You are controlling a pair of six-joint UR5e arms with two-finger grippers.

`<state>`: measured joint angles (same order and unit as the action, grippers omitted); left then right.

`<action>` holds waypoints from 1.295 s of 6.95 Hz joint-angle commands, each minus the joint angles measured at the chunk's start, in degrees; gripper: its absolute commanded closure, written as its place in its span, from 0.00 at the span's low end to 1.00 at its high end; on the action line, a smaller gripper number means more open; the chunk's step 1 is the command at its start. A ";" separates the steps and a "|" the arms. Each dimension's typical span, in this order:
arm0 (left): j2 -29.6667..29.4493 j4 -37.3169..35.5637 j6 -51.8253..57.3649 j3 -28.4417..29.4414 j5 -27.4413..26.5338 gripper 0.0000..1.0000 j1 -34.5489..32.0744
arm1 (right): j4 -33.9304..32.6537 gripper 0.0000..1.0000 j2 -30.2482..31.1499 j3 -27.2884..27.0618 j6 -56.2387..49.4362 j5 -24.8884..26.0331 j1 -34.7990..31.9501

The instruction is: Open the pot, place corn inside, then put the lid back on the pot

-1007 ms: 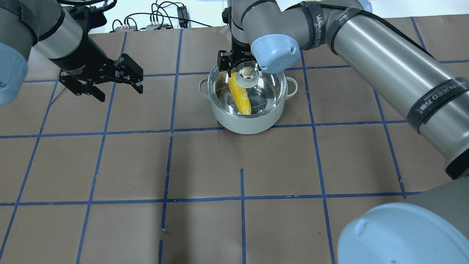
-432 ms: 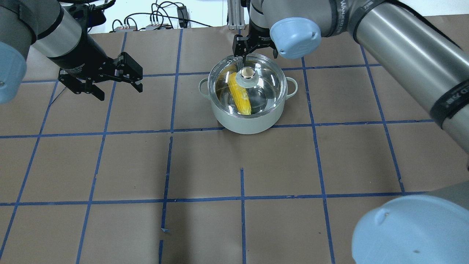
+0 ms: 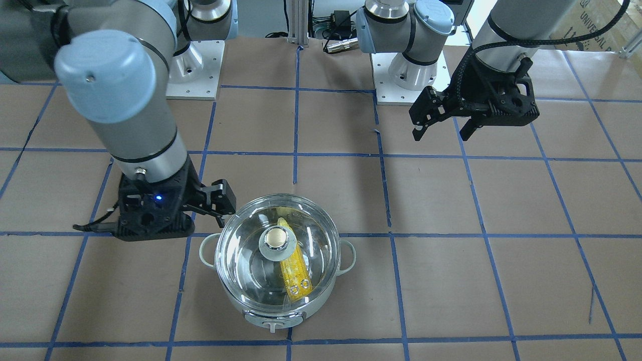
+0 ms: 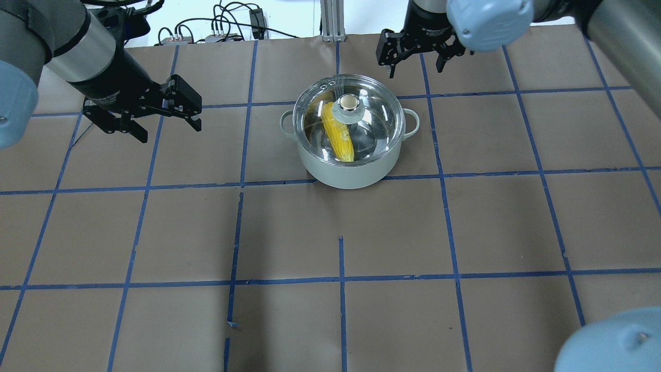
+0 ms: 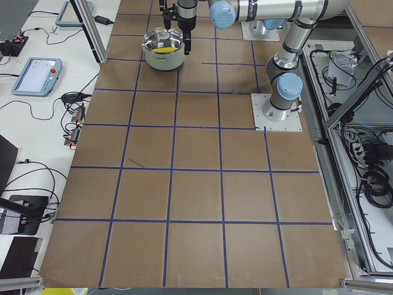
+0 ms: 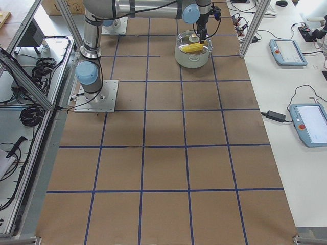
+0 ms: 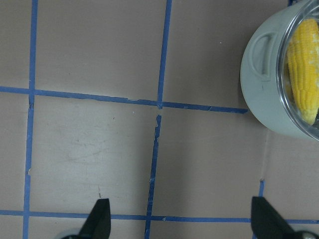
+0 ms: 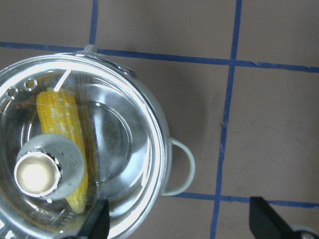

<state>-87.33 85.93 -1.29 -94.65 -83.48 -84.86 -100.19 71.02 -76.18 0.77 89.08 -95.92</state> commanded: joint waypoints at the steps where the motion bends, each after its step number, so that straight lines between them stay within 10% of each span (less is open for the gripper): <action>1: 2.05 1.34 -0.12 -0.62 -0.28 0.00 -0.22 | 2.99 0.00 6.12 -4.82 -1.91 -0.48 3.88; 9: 4.80 6.09 -0.21 -0.45 -0.29 0.00 -0.22 | 12.83 0.00 21.79 -13.56 -4.29 -0.40 7.33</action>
<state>-82.44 92.18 -1.44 -95.15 -84.21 -84.99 -87.45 92.53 -89.58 -3.58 88.62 -88.63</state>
